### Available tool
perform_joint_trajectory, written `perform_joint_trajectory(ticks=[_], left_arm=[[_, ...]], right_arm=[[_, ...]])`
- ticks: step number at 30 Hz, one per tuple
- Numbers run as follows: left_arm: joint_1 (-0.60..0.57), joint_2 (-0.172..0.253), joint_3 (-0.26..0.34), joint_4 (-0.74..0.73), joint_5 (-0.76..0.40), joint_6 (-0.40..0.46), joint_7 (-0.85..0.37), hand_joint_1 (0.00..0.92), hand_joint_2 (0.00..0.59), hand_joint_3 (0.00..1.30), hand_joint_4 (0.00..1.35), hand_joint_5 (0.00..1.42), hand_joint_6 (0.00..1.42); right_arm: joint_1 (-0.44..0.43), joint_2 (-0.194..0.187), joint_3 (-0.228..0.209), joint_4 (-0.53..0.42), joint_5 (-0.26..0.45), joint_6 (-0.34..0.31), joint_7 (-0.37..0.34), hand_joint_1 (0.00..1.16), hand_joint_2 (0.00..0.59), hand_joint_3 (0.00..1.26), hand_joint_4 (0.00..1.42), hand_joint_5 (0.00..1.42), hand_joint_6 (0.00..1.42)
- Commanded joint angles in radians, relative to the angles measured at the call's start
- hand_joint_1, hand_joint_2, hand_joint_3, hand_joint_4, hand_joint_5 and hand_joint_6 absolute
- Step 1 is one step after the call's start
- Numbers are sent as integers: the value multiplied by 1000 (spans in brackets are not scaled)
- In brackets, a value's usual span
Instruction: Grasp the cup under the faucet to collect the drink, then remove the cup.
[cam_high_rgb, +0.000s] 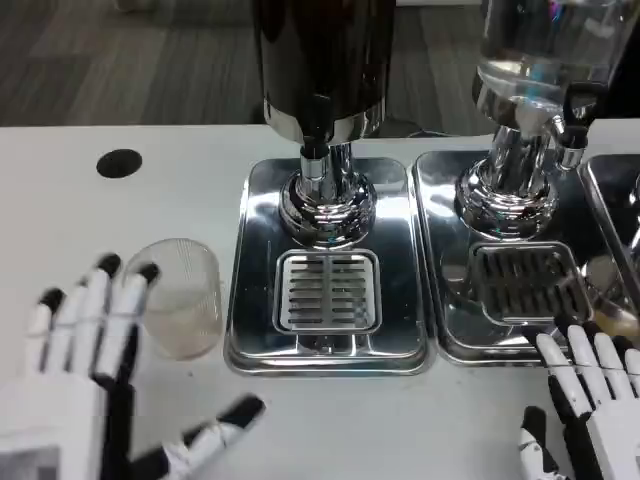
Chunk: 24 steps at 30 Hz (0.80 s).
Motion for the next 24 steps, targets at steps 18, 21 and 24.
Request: perform_joint_trajectory(ticks=[18, 21, 24], left_arm=[[-338, 41, 120, 173, -155, 185, -481, 0, 17, 0, 0, 15, 32], [-371, 37, 116, 202, -167, 185, -494, 0, 7, 0, 0, 7, 30], [-403, 30, 115, 234, -186, 181, -501, 0, 5, 0, 0, 7, 29]], right_arm=[[-12, 6, 8, 34, 27, -18, 10, 139, 555, 114, 0, 0, 23], [-11, 6, 7, 39, 31, -21, 9, 139, 555, 114, 0, 0, 27], [-10, 7, 6, 44, 35, -25, 7, 139, 555, 114, 0, 0, 29]])
